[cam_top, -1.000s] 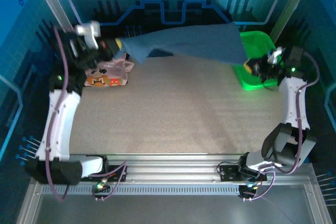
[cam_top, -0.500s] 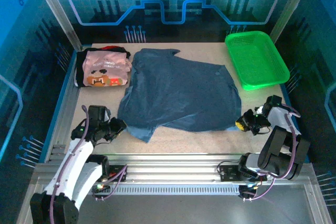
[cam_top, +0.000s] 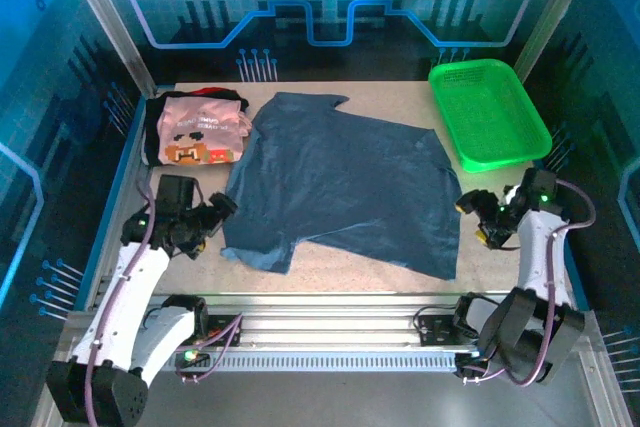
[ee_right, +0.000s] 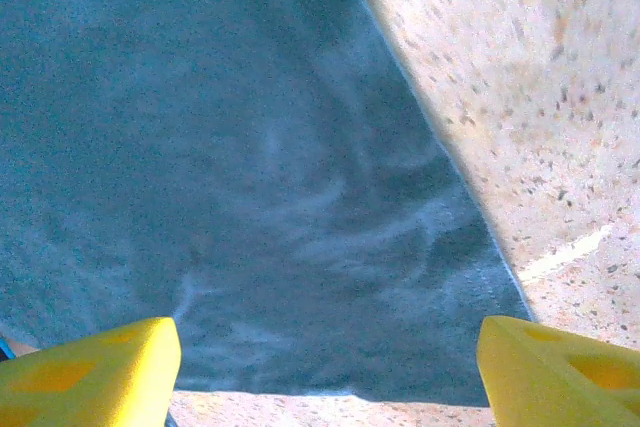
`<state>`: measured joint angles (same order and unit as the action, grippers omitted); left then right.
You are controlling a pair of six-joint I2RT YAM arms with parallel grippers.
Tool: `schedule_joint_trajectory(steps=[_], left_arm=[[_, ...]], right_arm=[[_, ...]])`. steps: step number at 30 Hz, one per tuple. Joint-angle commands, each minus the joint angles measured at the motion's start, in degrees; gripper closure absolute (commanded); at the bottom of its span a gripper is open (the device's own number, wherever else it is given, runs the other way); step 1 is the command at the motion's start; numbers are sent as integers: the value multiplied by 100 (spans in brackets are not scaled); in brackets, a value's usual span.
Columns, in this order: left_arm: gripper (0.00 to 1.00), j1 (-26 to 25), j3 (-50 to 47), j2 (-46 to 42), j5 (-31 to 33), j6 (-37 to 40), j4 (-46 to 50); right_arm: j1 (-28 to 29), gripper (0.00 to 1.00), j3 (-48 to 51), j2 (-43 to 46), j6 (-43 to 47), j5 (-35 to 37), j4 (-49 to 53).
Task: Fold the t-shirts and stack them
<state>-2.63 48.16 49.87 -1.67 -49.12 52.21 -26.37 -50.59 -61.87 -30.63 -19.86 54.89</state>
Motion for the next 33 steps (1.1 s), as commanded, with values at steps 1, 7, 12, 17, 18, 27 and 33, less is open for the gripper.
schedule_joint_trajectory(steps=[1,7,12,17,18,27,33], left_arm=[[1,-23,427,578,327,436,286],[2,0,561,1852,-418,936,-792],[33,-13,567,2900,-1010,1111,-1935],[64,-18,706,3877,-1138,1107,-2434],[65,-13,682,4002,-1091,1061,-2441],[75,56,-93,4350,-471,669,-2546],[75,173,-296,4342,-234,632,-2550]], right_arm=[[176,20,-335,-58,-5,36,490],[767,21,-215,-386,-116,144,-55],[1640,32,-13,-1131,-428,559,-870],[2100,63,-165,-2438,-864,1030,-1493],[2154,65,-251,-2646,-928,1144,-1551],[2349,74,-1201,-4212,-1261,2077,-1451],[2457,75,-2162,-5045,-1214,2390,-981]])
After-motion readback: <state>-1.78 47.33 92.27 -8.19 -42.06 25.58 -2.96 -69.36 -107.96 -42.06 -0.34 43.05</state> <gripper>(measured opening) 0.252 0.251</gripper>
